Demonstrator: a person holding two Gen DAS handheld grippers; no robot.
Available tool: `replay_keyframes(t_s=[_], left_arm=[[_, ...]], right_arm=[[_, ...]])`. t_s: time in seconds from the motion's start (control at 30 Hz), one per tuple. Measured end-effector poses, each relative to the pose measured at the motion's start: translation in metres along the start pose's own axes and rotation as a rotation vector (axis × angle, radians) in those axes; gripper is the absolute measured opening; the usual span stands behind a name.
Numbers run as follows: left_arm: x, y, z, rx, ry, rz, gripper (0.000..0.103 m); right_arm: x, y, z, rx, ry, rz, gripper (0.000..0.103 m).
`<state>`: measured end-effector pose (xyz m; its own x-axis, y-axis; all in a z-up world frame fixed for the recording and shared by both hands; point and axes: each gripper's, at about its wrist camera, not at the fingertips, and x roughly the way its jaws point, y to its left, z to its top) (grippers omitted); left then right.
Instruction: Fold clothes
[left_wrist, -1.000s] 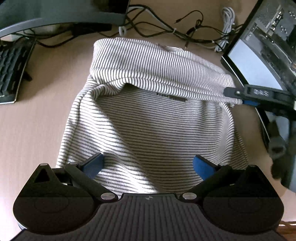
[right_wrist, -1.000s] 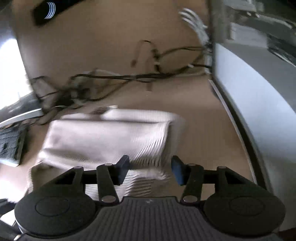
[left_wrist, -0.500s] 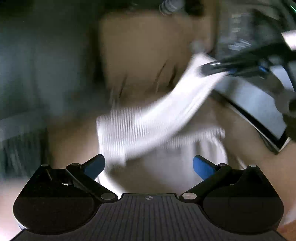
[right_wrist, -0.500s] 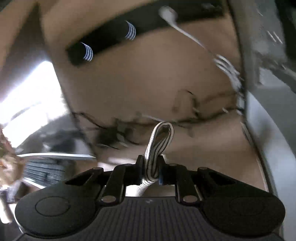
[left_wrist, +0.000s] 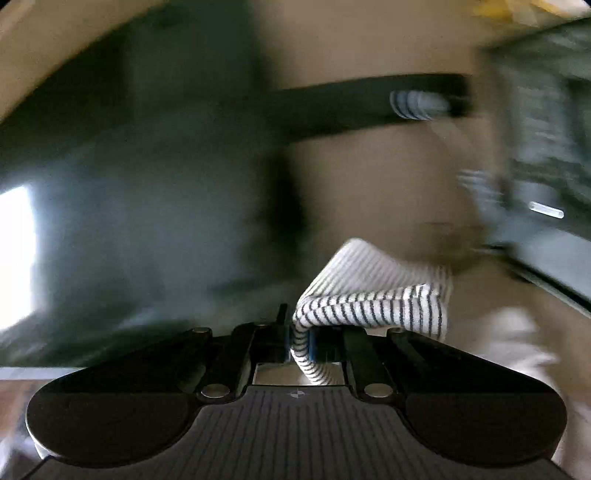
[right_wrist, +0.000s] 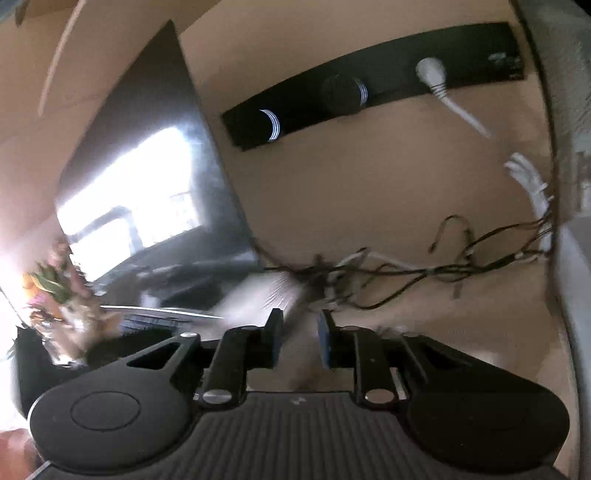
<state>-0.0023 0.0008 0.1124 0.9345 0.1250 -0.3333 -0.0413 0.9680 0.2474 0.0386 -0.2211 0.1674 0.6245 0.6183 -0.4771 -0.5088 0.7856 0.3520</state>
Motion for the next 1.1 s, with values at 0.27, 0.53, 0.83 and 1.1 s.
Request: replay_keyframes(t_s=[0.27,0.53,0.83,1.1], left_arm=[[0.070,0.129,-0.049,-0.244,0.243,0.215,0.011],[0.069,0.168,-0.091,-0.450,0.382,0.268,0.062],[-0.014,0.135,-0.108,-0.560,0.444,0.101,0.090],[0.009,0.062,-0.106,-0.484,0.475,-0.190,0.094]], right_arm=[[0.087,0.019,-0.039,-0.186,0.150,-0.056,0.038],[0.189,0.062,-0.092,-0.413,0.230,-0.104,0.049],[0.223,0.062,-0.096,-0.499,0.212,-0.133,0.009],[0.071,-0.001,-0.036,-0.282,-0.063,-0.371,0.005]])
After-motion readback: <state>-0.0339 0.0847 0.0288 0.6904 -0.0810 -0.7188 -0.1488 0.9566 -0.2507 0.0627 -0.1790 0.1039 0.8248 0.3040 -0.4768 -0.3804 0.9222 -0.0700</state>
